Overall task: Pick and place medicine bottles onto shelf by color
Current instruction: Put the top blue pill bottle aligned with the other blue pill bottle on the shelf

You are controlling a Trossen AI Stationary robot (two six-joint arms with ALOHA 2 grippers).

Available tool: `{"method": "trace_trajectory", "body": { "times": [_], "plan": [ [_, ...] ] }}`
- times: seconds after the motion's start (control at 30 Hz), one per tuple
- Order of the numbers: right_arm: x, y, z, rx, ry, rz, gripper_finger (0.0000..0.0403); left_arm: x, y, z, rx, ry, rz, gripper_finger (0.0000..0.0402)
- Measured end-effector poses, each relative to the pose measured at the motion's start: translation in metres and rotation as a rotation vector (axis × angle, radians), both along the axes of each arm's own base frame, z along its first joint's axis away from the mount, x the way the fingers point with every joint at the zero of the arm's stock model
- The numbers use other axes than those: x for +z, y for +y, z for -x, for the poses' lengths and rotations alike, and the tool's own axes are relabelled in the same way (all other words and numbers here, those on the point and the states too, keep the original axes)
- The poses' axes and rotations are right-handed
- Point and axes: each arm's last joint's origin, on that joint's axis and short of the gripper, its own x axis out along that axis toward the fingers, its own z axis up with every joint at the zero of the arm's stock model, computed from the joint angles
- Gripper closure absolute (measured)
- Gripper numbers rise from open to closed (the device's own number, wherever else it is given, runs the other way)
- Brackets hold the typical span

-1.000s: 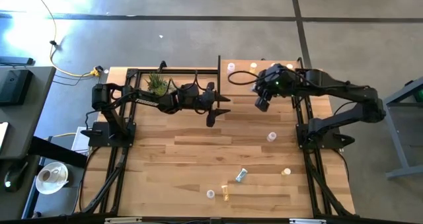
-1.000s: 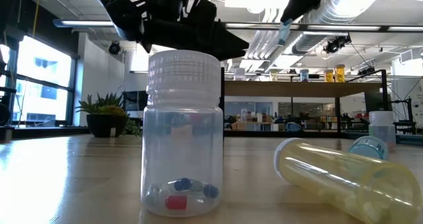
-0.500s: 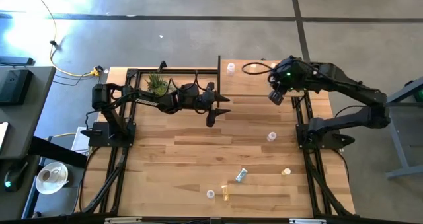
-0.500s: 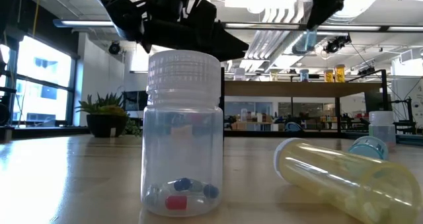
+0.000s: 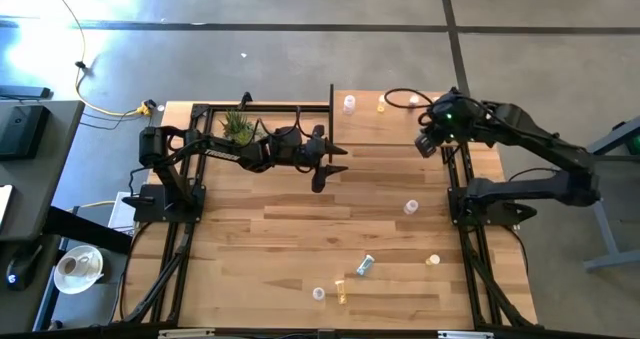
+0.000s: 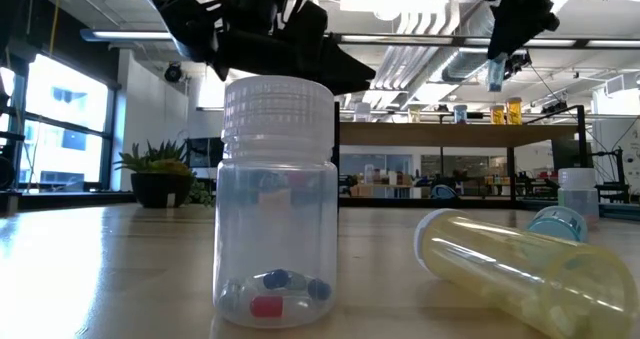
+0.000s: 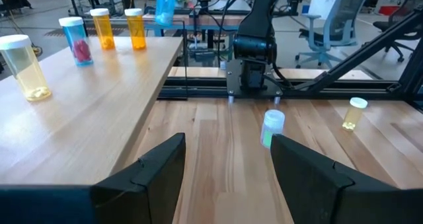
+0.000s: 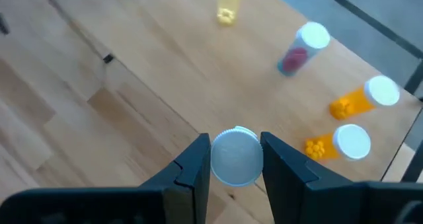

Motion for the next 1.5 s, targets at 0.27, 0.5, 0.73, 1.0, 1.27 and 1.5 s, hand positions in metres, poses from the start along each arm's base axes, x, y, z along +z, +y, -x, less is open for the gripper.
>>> {"method": "trace_trajectory", "body": {
  "times": [0.27,0.5,0.73,1.0,1.27,1.5],
  "plan": [
    [-0.010,-0.029,-0.012,-0.134,0.018,-0.022,0.0306,-0.002,0.000,0.000,0.000,0.015,0.005,0.0190],
    [-0.021,-0.052,-0.023,-0.163,0.012,-0.096,0.0306,-0.001,0.000,0.000,0.000,0.015,0.005,0.0190],
    [-0.030,-0.067,-0.028,-0.178,0.037,-0.117,0.0306,-0.001,0.000,0.000,0.000,0.015,0.005,0.0190],
    [-0.030,-0.074,-0.027,-0.191,0.023,-0.110,0.0306,-0.001,0.000,0.000,0.000,0.015,0.005,0.0190],
    [-0.033,-0.077,-0.029,-0.189,0.012,-0.141,0.0306,-0.001,0.000,0.000,0.000,0.015,0.005,0.0190],
    [-0.039,-0.081,-0.035,-0.200,0.033,-0.155,0.0306,-0.003,0.000,0.001,0.000,0.029,0.010,0.0190]
  ]
}}
